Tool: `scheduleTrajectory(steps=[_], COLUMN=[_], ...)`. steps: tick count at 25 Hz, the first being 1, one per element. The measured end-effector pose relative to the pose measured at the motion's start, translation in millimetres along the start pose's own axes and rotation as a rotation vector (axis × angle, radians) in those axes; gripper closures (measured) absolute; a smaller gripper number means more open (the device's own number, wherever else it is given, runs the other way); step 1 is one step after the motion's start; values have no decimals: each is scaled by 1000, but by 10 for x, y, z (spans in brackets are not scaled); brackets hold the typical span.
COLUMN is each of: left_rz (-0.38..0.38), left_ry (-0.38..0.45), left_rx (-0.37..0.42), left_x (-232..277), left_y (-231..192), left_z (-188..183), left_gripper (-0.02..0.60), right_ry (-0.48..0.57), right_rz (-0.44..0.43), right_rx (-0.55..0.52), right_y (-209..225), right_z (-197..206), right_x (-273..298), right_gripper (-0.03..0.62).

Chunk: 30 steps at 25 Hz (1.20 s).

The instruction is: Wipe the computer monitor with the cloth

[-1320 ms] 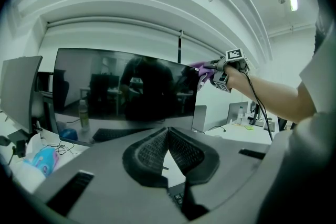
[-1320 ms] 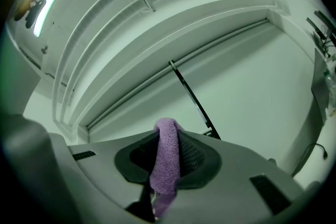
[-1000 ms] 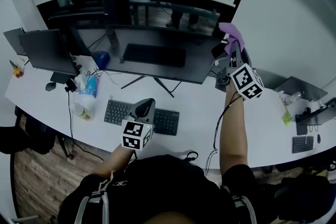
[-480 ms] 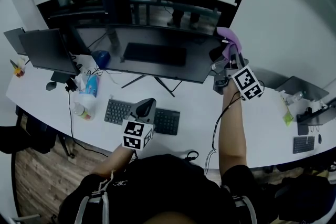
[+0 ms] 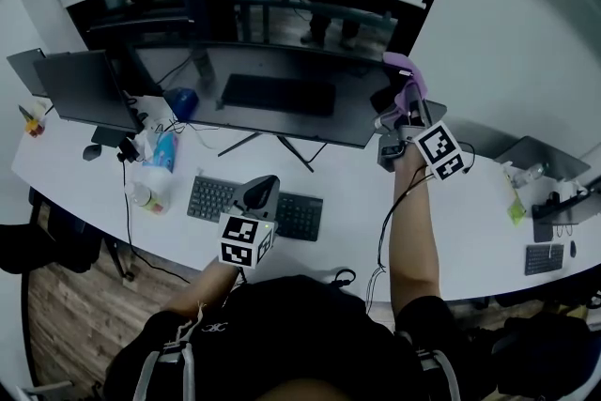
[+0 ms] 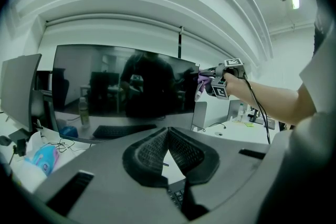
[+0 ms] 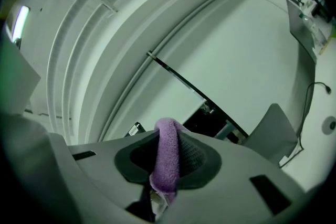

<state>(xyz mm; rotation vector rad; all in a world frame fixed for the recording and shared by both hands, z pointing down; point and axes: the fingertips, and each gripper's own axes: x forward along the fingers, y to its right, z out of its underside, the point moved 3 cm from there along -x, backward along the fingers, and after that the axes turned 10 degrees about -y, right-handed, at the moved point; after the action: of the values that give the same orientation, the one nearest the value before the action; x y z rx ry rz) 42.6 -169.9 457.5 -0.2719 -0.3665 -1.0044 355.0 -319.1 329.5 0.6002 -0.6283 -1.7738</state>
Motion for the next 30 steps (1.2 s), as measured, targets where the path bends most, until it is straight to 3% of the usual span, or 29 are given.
scheduleTrajectory(steps=[4, 30], left_rz=[1, -3], left_ry=[-1, -50], left_rx=[1, 11], left_x=[1, 122], left_y=[5, 28], left_z=[11, 74], left_gripper=[568, 568], right_ry=[-3, -139], right_rz=[-14, 96], right_rx=[76, 172], right_y=[85, 781], right_z=[59, 745], right_x=[-3, 27], right_gripper=[510, 510])
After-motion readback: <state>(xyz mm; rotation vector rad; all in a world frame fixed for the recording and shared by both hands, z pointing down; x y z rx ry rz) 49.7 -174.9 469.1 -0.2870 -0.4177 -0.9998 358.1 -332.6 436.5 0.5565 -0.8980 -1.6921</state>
